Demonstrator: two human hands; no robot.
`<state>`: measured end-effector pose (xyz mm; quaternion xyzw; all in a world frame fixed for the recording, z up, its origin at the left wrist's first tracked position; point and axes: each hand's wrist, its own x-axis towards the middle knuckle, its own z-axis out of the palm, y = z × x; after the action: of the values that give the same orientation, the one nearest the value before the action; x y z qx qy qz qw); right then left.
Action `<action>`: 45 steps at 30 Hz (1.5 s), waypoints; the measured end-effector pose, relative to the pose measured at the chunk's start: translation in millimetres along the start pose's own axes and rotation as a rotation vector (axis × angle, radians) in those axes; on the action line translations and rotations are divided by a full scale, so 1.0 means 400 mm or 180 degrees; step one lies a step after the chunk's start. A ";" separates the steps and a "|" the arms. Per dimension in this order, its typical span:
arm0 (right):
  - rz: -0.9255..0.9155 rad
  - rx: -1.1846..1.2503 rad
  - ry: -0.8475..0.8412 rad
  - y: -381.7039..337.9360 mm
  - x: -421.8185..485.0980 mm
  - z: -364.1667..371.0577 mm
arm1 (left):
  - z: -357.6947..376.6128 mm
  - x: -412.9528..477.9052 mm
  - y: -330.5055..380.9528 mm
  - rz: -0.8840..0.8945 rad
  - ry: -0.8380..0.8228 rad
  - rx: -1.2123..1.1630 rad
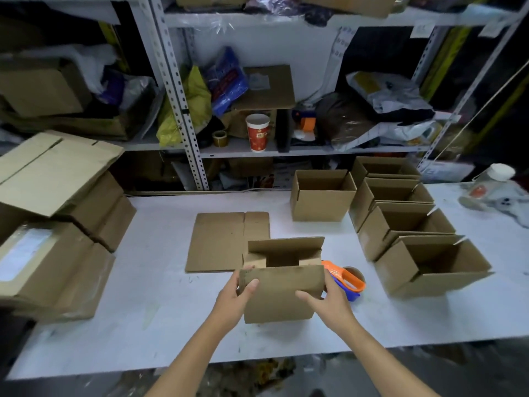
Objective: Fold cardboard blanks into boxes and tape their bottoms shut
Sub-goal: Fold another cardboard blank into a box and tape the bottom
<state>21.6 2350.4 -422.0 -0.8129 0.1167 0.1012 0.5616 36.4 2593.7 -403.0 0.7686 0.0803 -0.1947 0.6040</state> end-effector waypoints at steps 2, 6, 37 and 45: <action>0.0041 0.0007 0.0018 -0.001 0.010 -0.007 | 0.023 0.001 -0.015 -0.0049 0.0152 -0.0078; 0.0055 -0.0017 0.0067 0.008 0.032 -0.018 | 0.062 0.001 -0.034 -0.0230 0.0395 -0.0212; 0.0489 0.0375 -0.0236 -0.026 0.127 -0.015 | 0.090 0.100 0.040 -0.1033 0.0407 -0.0547; 0.0792 0.0595 -0.0609 -0.001 0.171 -0.075 | 0.094 0.126 0.043 -0.0850 0.0412 -0.0263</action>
<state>87.8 2317.4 -431.3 -0.7230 0.1714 0.2355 0.6264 80.9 2547.6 -415.0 0.7366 0.2284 -0.2199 0.5974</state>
